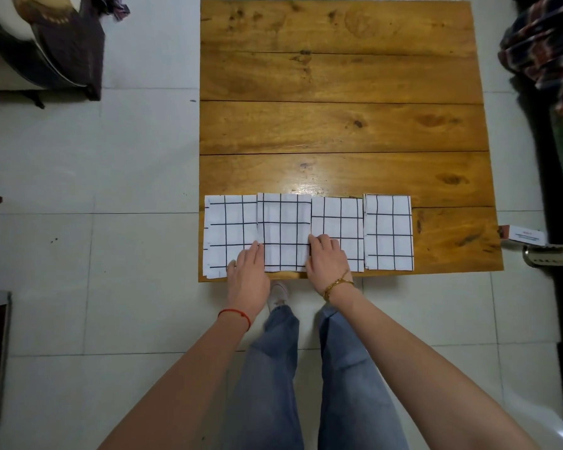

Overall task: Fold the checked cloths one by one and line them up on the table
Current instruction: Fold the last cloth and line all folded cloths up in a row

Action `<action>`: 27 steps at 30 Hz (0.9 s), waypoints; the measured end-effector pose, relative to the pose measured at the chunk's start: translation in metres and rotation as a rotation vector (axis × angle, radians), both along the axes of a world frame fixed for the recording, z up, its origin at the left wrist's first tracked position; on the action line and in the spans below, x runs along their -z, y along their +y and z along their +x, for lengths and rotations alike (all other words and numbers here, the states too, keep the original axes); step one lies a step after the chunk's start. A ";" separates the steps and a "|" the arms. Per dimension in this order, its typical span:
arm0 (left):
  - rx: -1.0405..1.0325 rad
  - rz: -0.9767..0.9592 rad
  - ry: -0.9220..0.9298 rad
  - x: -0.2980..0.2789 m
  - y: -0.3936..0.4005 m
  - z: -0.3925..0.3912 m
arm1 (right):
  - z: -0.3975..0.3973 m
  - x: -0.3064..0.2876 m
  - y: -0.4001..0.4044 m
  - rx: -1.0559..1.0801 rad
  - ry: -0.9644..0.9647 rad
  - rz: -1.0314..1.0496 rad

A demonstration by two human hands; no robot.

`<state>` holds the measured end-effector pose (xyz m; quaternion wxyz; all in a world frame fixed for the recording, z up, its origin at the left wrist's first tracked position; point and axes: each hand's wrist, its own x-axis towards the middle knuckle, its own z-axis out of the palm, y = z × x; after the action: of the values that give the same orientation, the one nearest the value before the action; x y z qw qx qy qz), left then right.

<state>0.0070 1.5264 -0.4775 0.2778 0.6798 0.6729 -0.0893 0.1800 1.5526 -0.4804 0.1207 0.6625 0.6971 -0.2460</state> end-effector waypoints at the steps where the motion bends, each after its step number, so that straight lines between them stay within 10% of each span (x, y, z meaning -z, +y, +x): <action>1: 0.014 0.005 -0.001 0.000 -0.001 -0.001 | 0.000 0.000 0.000 0.001 0.001 0.004; 27: -0.219 -0.008 0.042 0.005 0.015 -0.073 | -0.099 0.000 0.022 -0.187 0.099 -0.029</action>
<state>-0.0656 1.5410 -0.4830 0.2745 0.5991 0.7484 -0.0753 0.0814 1.5744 -0.4805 0.1181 0.5797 0.7575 -0.2761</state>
